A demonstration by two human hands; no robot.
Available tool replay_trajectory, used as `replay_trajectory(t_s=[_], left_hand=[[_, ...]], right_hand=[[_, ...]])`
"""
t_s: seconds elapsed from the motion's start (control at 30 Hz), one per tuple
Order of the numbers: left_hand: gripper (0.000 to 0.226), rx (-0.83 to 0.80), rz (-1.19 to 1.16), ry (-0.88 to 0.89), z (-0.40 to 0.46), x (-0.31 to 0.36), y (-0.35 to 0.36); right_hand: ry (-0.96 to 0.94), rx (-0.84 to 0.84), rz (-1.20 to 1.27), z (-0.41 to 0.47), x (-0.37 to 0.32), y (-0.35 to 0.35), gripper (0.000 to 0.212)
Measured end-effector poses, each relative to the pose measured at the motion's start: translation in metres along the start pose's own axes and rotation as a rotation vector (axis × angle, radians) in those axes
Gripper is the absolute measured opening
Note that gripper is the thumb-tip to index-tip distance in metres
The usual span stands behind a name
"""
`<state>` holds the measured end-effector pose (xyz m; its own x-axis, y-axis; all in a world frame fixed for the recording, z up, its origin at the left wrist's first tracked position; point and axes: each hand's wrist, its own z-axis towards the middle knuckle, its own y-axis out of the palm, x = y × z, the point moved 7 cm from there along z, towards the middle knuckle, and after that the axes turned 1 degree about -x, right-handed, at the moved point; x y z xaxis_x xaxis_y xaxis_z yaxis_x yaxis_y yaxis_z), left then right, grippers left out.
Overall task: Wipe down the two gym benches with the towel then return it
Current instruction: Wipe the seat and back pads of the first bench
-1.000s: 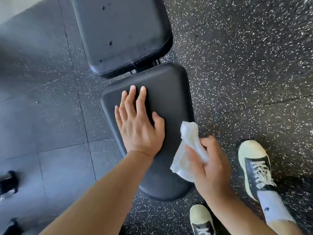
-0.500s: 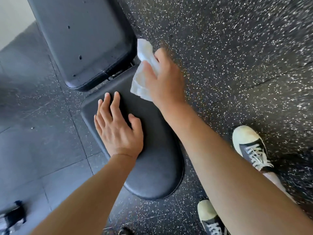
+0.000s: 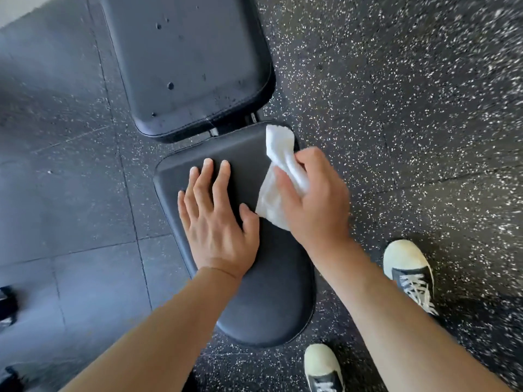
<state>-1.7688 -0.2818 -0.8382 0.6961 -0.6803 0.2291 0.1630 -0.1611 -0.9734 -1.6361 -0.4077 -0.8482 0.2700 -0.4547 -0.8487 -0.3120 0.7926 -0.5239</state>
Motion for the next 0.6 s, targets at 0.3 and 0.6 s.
replay_trajectory(t_s=[0.3,0.6], left_hand=[[0.074,-0.013,0.035,-0.001,0.001,-0.004,0.003],[0.069,-0.028,0.025,-0.008,0.002,-0.004,0.002]], right_hand=[[-0.434,-0.287,-0.264,0.093,-0.068,0.065,0.021],[-0.619,-0.64,-0.26,0.1,-0.088,0.096,0.02]])
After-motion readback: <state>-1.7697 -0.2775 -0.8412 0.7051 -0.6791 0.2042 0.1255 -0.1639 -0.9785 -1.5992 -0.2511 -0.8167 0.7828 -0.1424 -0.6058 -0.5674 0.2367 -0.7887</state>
